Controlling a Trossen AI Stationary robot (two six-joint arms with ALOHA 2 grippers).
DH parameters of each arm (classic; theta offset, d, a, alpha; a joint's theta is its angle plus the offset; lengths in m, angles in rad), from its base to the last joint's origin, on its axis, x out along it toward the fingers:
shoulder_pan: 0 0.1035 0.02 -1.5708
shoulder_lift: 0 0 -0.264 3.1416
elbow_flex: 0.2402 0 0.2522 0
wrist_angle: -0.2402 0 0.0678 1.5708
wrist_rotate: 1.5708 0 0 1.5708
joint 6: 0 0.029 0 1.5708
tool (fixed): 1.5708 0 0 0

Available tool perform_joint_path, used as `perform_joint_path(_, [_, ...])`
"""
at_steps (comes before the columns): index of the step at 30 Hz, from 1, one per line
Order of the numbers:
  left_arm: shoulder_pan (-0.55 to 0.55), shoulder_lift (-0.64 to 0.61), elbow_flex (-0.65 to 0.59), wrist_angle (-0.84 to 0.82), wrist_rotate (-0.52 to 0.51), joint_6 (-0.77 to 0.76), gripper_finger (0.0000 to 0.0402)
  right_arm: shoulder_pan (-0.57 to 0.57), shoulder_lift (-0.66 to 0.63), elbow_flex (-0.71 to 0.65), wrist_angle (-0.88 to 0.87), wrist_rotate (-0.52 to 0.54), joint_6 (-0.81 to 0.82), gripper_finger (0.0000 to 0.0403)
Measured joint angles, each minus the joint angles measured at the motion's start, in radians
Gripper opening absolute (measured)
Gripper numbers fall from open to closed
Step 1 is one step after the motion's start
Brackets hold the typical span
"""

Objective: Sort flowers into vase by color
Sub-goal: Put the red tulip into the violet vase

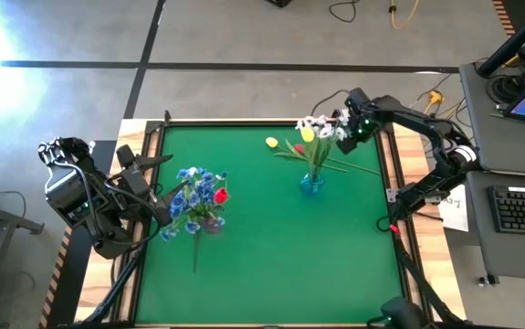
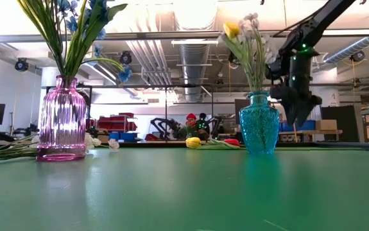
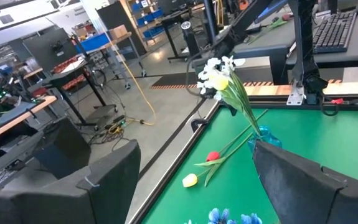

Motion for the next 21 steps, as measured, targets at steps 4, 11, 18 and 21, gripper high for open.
perform_joint_path(4, [0.000,0.000,0.000,0.000,0.000,0.000,0.0297,0.000,-0.001,-0.059,0.065,-0.003,-0.012,0.0226])
perform_joint_path(11, [0.000,0.000,0.000,0.000,0.000,0.000,0.0297,0.000,-0.004,-0.135,0.135,-0.086,-0.060,0.0226])
perform_joint_path(18, [0.000,0.000,0.000,0.000,-0.001,0.001,0.0297,0.006,-0.021,-0.204,0.245,-0.157,-0.129,0.0226])
perform_joint_path(21, [0.000,0.000,0.000,0.000,-0.001,0.014,0.0297,0.021,-0.022,-0.215,0.285,-0.175,-0.133,0.0226])
